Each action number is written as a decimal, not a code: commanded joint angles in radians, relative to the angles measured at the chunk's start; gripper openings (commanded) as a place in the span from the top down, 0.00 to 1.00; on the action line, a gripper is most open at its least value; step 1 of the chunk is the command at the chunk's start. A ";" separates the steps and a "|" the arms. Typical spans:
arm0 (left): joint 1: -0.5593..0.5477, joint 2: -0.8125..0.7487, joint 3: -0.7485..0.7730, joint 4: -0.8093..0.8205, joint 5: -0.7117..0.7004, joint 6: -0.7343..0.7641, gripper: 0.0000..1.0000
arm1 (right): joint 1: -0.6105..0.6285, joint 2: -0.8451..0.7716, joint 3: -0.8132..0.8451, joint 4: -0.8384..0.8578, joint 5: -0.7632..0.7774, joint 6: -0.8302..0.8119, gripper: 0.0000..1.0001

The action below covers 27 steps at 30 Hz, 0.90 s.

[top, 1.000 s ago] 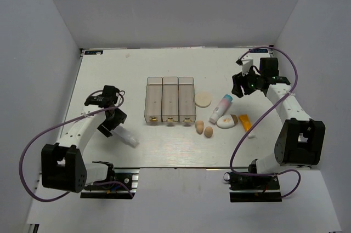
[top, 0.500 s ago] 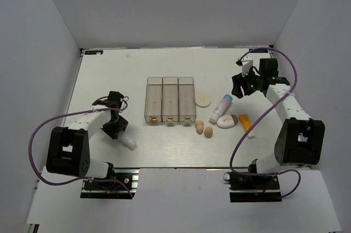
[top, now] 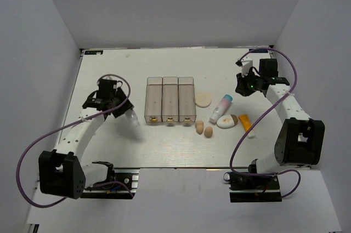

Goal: Organize the makeup

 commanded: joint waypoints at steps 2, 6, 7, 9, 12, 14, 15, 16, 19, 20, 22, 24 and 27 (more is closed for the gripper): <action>-0.006 0.041 0.165 0.211 0.359 0.264 0.98 | 0.001 -0.003 0.010 0.007 -0.046 -0.003 0.87; -0.019 0.162 0.265 0.275 0.482 0.333 0.98 | 0.003 -0.002 0.016 0.005 -0.049 -0.003 0.87; -0.029 0.199 0.303 0.287 0.502 0.350 0.97 | 0.003 -0.003 0.014 0.005 -0.046 -0.003 0.87; -0.039 0.242 0.348 0.295 0.503 0.371 0.95 | 0.003 -0.011 0.011 0.005 -0.045 -0.004 0.87; -0.071 0.330 0.435 0.281 0.498 0.431 0.94 | 0.003 -0.022 -0.003 0.005 -0.045 -0.003 0.86; -0.082 0.385 0.484 0.272 0.484 0.449 0.92 | 0.003 -0.028 -0.013 0.005 -0.043 -0.003 0.86; -0.082 0.403 0.498 0.267 0.480 0.463 0.91 | 0.003 -0.033 -0.018 0.008 -0.038 -0.004 0.85; -0.091 0.420 0.511 0.260 0.472 0.471 0.90 | 0.001 -0.036 -0.021 0.010 -0.037 -0.006 0.85; -0.103 0.478 0.544 0.243 0.447 0.480 0.81 | 0.003 -0.042 -0.030 0.010 -0.034 -0.009 0.82; -0.112 0.500 0.557 0.231 0.434 0.480 0.78 | 0.003 -0.045 -0.032 0.010 -0.032 -0.010 0.81; -0.123 0.511 0.558 0.221 0.418 0.477 0.74 | 0.003 -0.045 -0.030 0.010 -0.029 -0.012 0.78; -0.132 0.512 0.546 0.221 0.395 0.472 0.67 | 0.003 -0.045 -0.030 0.011 -0.028 -0.012 0.75; -0.141 0.517 0.534 0.224 0.374 0.468 0.58 | 0.001 -0.040 -0.026 0.011 -0.028 -0.013 0.70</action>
